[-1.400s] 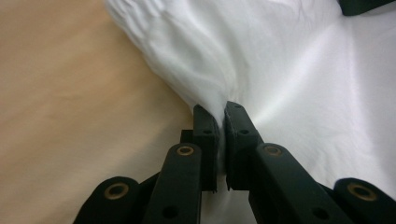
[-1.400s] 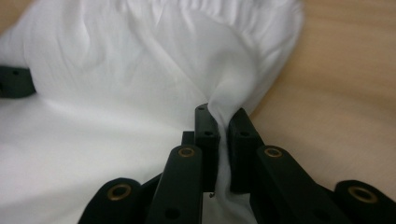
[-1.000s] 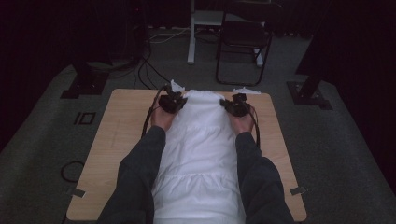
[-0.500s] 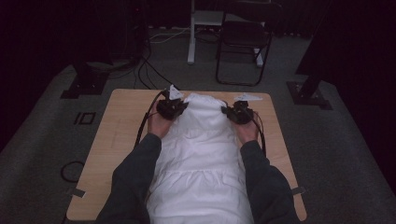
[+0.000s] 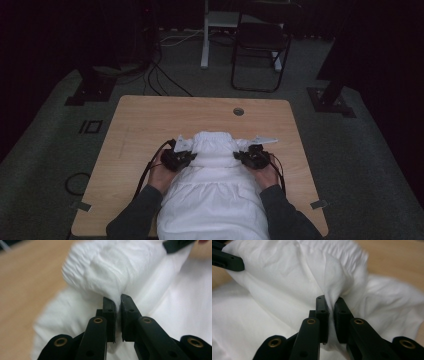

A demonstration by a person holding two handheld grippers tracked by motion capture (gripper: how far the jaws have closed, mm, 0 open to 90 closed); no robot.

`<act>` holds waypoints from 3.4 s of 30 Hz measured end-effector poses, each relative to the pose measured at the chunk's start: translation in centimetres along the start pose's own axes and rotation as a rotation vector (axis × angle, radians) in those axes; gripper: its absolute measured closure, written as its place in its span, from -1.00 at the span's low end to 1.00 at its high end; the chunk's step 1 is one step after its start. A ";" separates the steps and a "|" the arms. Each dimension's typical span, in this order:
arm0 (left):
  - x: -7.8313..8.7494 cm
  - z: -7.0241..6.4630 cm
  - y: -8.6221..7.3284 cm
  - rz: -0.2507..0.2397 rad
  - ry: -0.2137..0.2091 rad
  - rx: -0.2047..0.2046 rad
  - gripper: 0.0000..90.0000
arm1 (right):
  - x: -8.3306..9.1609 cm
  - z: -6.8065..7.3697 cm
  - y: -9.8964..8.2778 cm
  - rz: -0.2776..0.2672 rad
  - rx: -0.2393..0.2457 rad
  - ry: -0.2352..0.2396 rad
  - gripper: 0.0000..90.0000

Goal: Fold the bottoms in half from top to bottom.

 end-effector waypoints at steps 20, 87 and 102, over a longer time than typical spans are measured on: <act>-5.3 1.9 0.6 0.153 0.051 0.067 0.86 | -4.1 -1.2 -0.6 0.115 0.004 -0.091 0.85; -3.2 -0.2 -1.6 0.212 0.070 -0.061 0.90 | -1.9 1.5 -3.2 0.142 0.092 -0.033 0.87; -5.8 5.3 1.5 0.221 0.099 0.027 0.89 | -5.0 -0.8 0.6 0.115 0.020 -0.045 0.86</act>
Point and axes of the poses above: each handheld gripper's, and its own axes: x roughly backward along the jaws, y roughly out of its top, z roughly to its left, the point moved 4 cm from there along -x, roughly forward along the jaws, and after that the axes turned 11 degrees about z, right-handed, at the moved point
